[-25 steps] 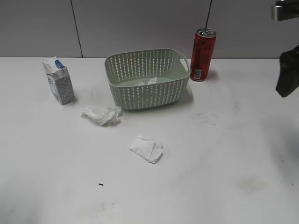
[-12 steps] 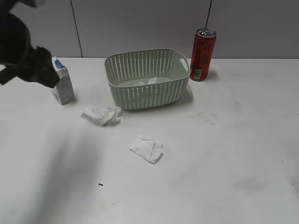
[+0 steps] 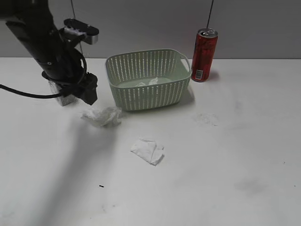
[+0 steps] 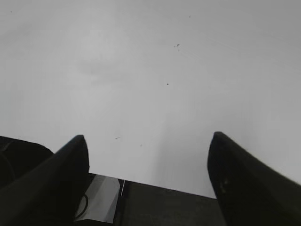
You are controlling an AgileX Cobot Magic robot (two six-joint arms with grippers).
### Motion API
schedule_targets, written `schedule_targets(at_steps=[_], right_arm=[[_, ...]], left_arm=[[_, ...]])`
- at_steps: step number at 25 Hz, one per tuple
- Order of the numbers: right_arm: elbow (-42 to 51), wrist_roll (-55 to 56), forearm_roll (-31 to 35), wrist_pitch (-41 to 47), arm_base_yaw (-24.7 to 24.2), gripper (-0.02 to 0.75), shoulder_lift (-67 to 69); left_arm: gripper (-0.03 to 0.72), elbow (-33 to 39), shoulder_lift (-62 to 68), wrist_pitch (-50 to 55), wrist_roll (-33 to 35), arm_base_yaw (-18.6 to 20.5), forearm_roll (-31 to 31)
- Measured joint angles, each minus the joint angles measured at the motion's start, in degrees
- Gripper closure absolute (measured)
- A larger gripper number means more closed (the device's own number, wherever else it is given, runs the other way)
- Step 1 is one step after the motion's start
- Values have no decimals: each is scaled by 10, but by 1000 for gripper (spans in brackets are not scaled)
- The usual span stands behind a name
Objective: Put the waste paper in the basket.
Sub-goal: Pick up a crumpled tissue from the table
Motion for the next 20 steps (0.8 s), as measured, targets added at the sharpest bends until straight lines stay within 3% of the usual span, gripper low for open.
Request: schedule_targets(at_steps=[7,13,20], right_arm=[[81,10,0,1,0,146,-213],[105,15,0,7,0,146,-396],[137,29,0,8,0,146,-513]], left_arm=[[115,-2,47,-90,0,0,-3],[115,-2,83,-104,0,-5,-20],[113,-2,107,-133,0,-27,-25]])
